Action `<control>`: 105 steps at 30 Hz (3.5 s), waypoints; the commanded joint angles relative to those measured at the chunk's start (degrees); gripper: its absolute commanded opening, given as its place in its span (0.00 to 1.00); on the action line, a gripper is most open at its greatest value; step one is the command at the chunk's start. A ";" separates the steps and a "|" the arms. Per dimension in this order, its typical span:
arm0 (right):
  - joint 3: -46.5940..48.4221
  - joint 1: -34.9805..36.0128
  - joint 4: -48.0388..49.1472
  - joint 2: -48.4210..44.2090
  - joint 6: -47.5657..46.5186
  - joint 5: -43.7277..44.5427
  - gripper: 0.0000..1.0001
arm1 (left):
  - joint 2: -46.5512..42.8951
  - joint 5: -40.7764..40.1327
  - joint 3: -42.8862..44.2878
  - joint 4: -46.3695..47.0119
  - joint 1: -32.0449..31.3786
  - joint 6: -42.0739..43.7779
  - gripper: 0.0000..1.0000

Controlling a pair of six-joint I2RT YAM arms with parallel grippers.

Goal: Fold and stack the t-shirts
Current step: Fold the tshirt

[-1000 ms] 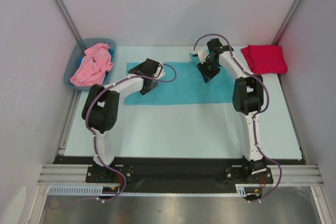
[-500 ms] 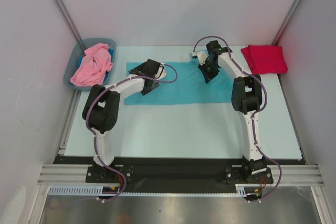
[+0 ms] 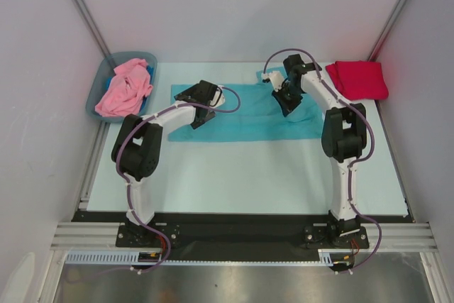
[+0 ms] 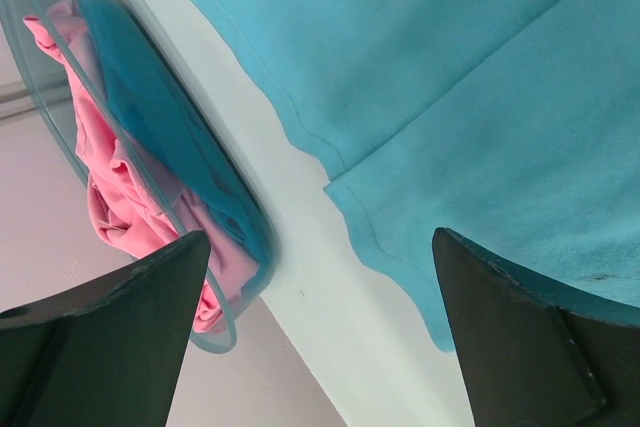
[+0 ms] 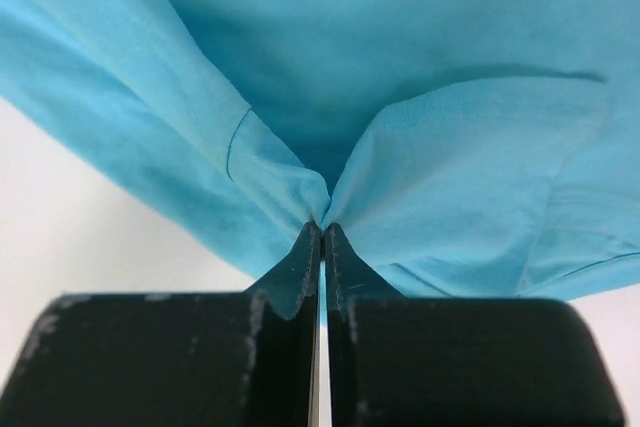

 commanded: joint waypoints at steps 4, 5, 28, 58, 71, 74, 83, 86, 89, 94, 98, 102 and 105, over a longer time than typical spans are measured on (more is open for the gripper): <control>-2.45 0.00 -6.33 -0.49 -3.97 0.76 0.03 | -1.37 -1.32 0.48 1.96 -0.50 1.05 1.00; -2.36 0.09 -7.38 -0.05 -4.06 0.76 0.12 | -1.37 -1.50 0.48 2.05 -0.50 1.23 1.00; 18.82 0.44 -16.18 6.02 -6.52 0.85 0.36 | -2.25 -2.38 -0.84 3.46 -0.50 2.55 1.00; 17.42 1.93 -6.51 11.03 -2.83 5.86 0.35 | -0.75 -2.56 0.48 3.46 -0.50 2.46 1.00; 12.50 1.58 -6.43 6.46 -3.53 6.91 0.08 | -0.75 -2.64 0.56 3.54 -0.50 2.55 1.00; 12.58 1.67 -6.43 5.94 -3.18 6.82 0.00 | -0.67 -2.55 0.48 3.63 -0.50 2.37 1.00; 12.67 1.76 -6.42 4.35 -3.53 8.14 0.00 | -0.84 -2.64 0.39 3.54 -0.50 2.55 1.00; 12.24 1.58 -8.09 3.39 -4.32 8.76 0.00 | -0.75 -2.82 0.30 3.72 -0.50 2.72 1.00; 10.48 1.06 -9.67 1.72 -5.29 9.02 0.00 | -1.10 -3.08 -0.14 3.98 -0.41 2.90 1.00; 5.83 0.09 -10.47 -1.53 -6.43 10.25 0.00 | -1.28 -3.08 -0.84 4.42 -0.41 3.08 1.00; 4.85 -0.35 -12.66 -3.03 -6.78 10.25 0.00 | -1.28 -3.08 -0.84 4.42 -0.41 3.16 1.00; 3.27 -0.44 -16.17 -4.34 -7.66 9.47 0.00 | -1.19 -3.08 -0.49 4.42 -0.41 3.08 1.00; 1.52 -0.35 -18.54 -4.79 -8.80 7.88 0.00 | -1.19 -3.17 -0.58 4.42 -0.41 3.25 1.00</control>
